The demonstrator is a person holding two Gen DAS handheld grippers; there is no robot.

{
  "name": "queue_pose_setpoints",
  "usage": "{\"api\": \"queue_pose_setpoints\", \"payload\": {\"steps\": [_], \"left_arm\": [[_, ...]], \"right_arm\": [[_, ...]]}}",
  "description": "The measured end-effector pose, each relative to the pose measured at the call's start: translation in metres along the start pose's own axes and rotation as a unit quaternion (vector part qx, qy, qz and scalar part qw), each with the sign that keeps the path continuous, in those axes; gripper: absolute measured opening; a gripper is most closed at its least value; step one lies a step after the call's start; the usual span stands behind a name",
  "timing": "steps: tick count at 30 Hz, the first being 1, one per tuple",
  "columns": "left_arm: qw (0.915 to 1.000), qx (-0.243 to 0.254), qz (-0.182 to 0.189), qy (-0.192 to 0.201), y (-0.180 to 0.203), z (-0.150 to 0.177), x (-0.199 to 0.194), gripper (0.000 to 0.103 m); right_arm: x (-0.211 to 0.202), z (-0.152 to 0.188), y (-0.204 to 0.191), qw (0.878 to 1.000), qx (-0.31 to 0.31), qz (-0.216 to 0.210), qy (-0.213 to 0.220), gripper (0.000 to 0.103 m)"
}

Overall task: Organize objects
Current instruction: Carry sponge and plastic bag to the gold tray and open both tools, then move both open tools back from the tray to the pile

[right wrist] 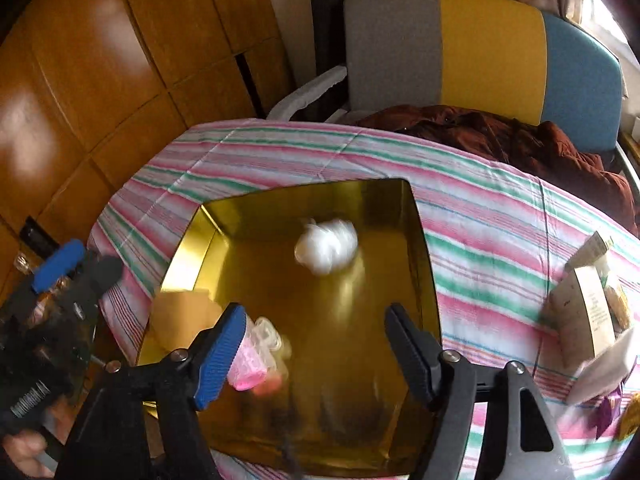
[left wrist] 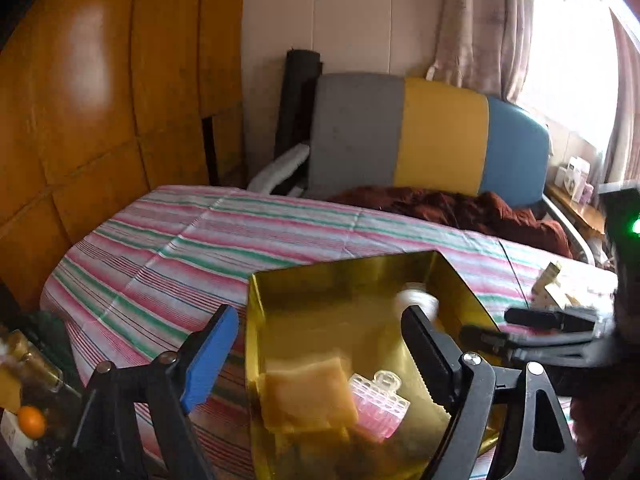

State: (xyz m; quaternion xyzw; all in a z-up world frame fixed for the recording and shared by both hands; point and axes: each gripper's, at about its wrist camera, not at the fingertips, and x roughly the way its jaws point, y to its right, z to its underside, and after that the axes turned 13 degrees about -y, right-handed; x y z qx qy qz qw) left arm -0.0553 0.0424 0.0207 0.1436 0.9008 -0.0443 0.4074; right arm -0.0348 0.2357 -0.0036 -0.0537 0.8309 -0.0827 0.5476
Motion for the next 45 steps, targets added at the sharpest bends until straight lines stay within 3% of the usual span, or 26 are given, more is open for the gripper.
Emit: {"api": "queue_pose_setpoints", "payload": {"steps": [13,45], "left_arm": [[0.9982,0.011,-0.037,0.045,0.005,0.001,-0.033,0.096],[0.9949,0.084,-0.043,0.035,0.058,0.016,-0.040,0.098]], "right_arm": [[-0.023,0.034,-0.007,0.998,0.011,0.039,0.041,0.073],[-0.043,0.071,0.053,0.993,0.084,0.048,0.068,0.073]]}}
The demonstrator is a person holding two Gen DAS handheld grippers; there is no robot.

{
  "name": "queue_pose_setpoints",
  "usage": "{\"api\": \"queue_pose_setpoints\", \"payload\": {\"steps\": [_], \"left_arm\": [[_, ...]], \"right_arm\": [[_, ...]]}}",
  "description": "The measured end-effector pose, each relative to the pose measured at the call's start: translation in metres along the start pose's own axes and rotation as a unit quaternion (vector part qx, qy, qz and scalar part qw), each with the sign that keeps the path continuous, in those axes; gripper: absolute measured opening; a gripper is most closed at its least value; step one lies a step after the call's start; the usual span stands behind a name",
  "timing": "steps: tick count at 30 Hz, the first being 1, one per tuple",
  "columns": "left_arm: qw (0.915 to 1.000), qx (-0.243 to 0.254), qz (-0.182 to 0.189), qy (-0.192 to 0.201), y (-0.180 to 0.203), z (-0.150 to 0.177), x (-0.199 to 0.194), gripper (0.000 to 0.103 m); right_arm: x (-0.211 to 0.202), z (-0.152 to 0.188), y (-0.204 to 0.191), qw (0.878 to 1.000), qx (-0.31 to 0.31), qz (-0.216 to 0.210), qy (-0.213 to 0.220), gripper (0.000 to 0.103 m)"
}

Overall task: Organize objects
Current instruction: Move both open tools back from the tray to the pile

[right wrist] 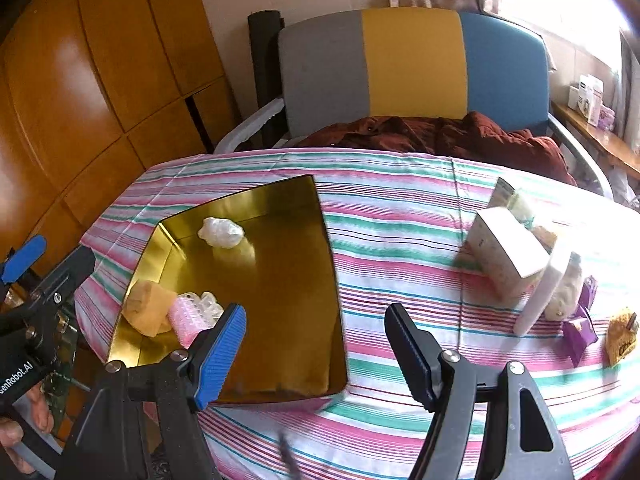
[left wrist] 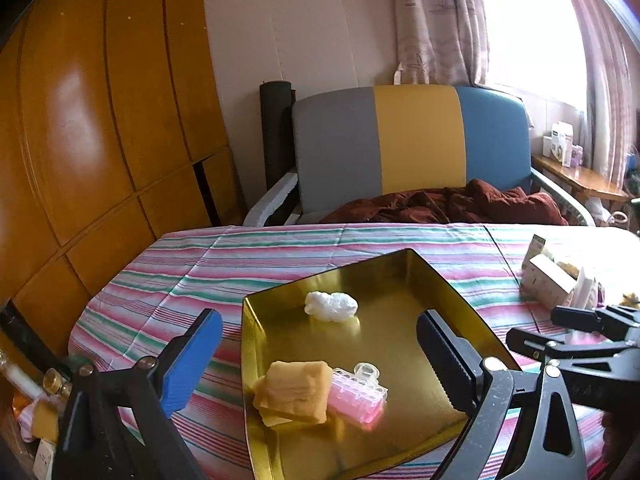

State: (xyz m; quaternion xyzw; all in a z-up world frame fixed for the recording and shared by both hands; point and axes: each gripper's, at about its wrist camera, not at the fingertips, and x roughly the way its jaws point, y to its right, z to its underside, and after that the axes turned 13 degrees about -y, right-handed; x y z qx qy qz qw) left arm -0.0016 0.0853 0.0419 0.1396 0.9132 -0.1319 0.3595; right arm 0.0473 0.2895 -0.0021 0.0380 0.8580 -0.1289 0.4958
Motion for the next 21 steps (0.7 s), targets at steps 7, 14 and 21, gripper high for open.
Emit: {"api": "queue_pose_setpoints", "payload": {"steps": [7,14,21], "left_arm": [[0.9994,0.023,0.019,-0.016,0.018,0.001,0.009,0.098],[0.9933,0.058,0.089,-0.044,0.049,0.003,0.020,0.098],[0.9815,0.095,0.151,-0.070,0.093,-0.001,0.030,0.098]], "right_arm": [[-0.004,0.007,0.037,0.999,0.037,0.016,-0.002,0.073],[-0.015,0.018,0.097,0.994,0.104,0.043,-0.003,0.073],[-0.041,0.030,0.172,0.979,0.190,0.080,0.008,0.073]]}}
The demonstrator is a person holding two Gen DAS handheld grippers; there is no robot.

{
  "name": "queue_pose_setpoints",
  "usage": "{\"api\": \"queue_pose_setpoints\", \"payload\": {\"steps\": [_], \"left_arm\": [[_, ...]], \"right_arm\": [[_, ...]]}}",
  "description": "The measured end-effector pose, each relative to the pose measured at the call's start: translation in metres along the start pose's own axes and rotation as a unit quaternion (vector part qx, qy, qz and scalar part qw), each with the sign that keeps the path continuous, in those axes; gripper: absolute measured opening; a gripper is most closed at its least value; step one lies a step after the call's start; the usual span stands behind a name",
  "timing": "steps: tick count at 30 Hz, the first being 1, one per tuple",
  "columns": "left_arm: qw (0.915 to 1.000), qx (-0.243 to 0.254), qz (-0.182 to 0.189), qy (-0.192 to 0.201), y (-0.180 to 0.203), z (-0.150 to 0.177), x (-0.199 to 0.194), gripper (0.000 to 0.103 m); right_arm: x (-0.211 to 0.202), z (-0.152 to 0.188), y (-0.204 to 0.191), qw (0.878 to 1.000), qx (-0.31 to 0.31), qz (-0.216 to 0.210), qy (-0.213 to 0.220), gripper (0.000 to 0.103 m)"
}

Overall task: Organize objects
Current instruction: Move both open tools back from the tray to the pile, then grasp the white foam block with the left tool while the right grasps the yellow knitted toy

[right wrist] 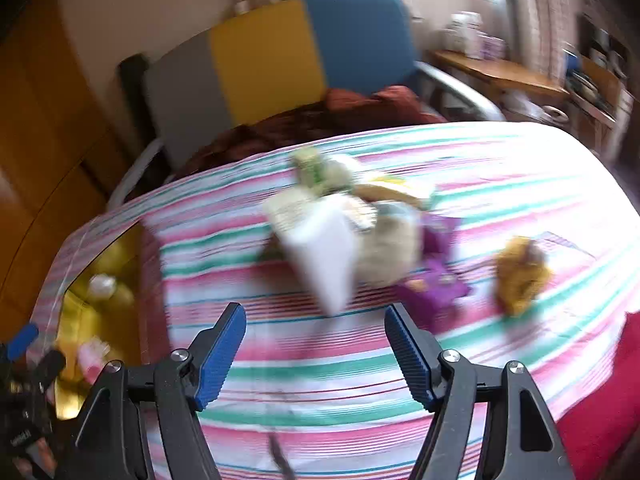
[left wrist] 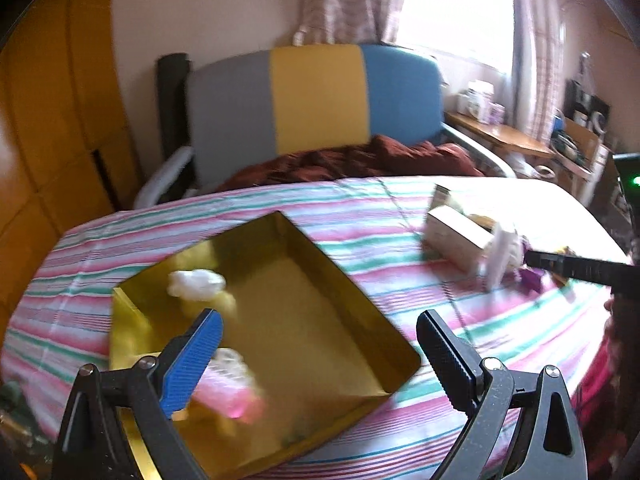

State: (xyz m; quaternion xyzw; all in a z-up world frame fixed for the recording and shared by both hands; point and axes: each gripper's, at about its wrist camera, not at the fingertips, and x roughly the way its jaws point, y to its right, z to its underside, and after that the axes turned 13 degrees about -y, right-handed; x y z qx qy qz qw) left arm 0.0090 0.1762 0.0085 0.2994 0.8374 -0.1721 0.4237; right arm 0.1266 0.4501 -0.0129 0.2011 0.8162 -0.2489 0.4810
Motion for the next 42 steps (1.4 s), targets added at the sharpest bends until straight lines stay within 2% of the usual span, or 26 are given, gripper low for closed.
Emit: {"api": "queue_pose_setpoints", "payload": {"steps": [6,13,17,23,26,33,34,37,38,39,40,41,42], "left_arm": [[0.9983,0.038,0.039,-0.022,0.039,-0.017,0.019,0.098],[0.9937,0.092,0.062,-0.020,0.091,-0.036,0.037,0.098],[0.9886,0.128,0.078,-0.014,0.120,-0.046,0.047,0.095],[0.9838,0.151,0.096,-0.015,0.150,-0.062,0.071,0.094],[0.9818,0.157,0.105,-0.023,0.162,-0.071,0.084,0.090],[0.9771,0.166,0.126,-0.041,0.182,-0.086,0.118,0.080],[0.9766,0.167,0.127,-0.045,0.184,-0.088,0.124,0.079],[0.9739,0.171,0.138,-0.057,0.189,-0.092,0.136,0.065],[0.9718,0.172,0.146,-0.067,0.192,-0.093,0.142,0.053],[0.9705,0.172,0.151,-0.075,0.193,-0.094,0.146,0.047],[0.9705,0.169,0.152,-0.080,0.194,-0.095,0.151,0.044],[0.9704,0.165,0.156,-0.083,0.194,-0.094,0.154,0.038],[0.9698,0.161,0.162,-0.086,0.193,-0.094,0.157,0.032]], "right_arm": [[-0.012,-0.015,0.062,0.997,0.072,0.026,0.008,0.073],[-0.018,-0.018,0.114,0.990,0.136,0.042,0.009,0.073],[-0.018,-0.022,0.140,0.985,0.167,0.041,0.000,0.073],[-0.007,-0.031,0.172,0.978,0.192,0.066,-0.039,0.073],[0.008,-0.041,0.180,0.976,0.189,0.081,-0.067,0.073],[0.045,-0.057,0.193,0.968,0.192,0.063,-0.146,0.073],[0.050,-0.059,0.196,0.967,0.197,0.053,-0.154,0.073],[0.061,-0.059,0.209,0.958,0.229,0.031,-0.166,0.073],[0.065,-0.058,0.213,0.956,0.240,0.022,-0.169,0.073],[0.071,-0.057,0.217,0.952,0.251,0.013,-0.175,0.074],[0.073,-0.057,0.217,0.952,0.250,0.016,-0.176,0.072],[0.071,-0.058,0.216,0.954,0.246,0.020,-0.168,0.068],[0.070,-0.058,0.215,0.957,0.242,0.017,-0.159,0.056]]}}
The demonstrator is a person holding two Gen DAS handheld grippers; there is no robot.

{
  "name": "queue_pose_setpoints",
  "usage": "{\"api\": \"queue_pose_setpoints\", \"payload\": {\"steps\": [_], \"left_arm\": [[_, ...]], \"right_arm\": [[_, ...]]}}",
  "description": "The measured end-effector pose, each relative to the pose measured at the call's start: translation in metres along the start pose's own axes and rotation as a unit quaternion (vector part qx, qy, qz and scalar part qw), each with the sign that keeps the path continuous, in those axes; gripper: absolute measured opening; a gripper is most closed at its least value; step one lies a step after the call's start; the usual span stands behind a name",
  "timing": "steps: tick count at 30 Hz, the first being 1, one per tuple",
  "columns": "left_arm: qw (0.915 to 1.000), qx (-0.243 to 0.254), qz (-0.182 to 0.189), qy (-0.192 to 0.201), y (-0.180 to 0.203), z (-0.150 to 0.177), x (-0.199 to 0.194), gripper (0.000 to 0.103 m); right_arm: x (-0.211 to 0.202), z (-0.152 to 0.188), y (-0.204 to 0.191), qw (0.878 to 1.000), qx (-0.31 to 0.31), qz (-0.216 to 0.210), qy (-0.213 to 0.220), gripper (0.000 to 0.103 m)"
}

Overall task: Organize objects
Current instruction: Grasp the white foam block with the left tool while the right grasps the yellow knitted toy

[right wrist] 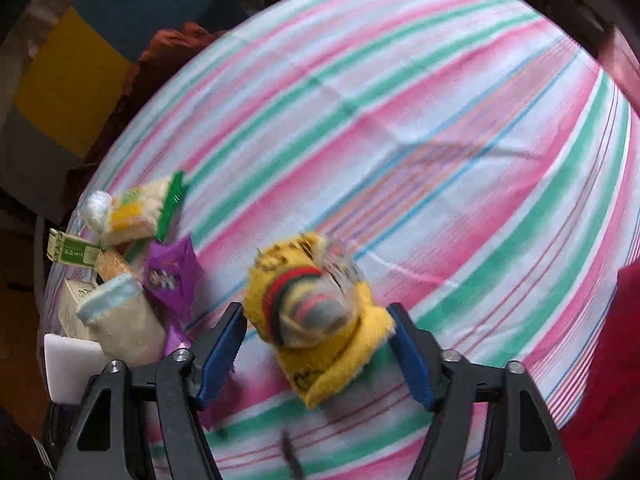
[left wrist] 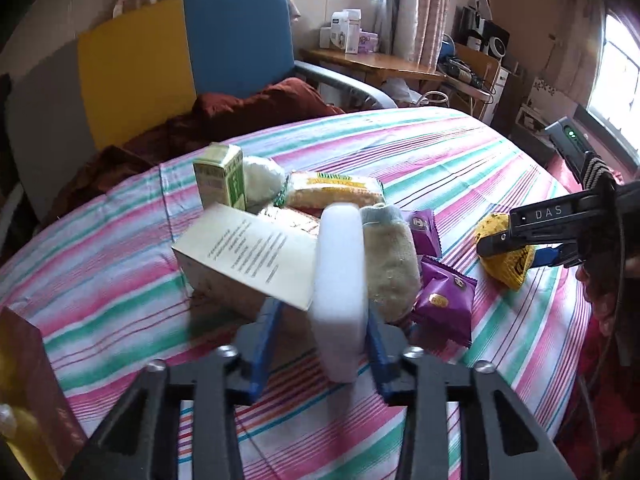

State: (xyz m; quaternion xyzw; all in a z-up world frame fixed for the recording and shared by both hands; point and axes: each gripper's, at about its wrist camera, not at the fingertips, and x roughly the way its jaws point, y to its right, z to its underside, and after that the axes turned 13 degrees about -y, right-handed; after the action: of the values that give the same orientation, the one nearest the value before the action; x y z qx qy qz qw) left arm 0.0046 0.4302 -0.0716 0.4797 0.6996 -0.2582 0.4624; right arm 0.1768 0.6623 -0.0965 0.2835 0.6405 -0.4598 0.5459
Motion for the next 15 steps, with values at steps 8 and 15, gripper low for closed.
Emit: {"api": "queue_pose_setpoints", "payload": {"steps": [8,15], "left_arm": [[0.9996,-0.010,0.025,0.011,0.001,0.011,-0.007,0.022],[0.9985,-0.025,0.044,0.020,-0.002,0.029,-0.030,0.022]], "right_arm": [[-0.006,0.004,0.005,1.000,-0.004,-0.016,0.017,0.041],[-0.017,0.007,0.007,0.998,-0.023,-0.051,0.043,0.041]]}}
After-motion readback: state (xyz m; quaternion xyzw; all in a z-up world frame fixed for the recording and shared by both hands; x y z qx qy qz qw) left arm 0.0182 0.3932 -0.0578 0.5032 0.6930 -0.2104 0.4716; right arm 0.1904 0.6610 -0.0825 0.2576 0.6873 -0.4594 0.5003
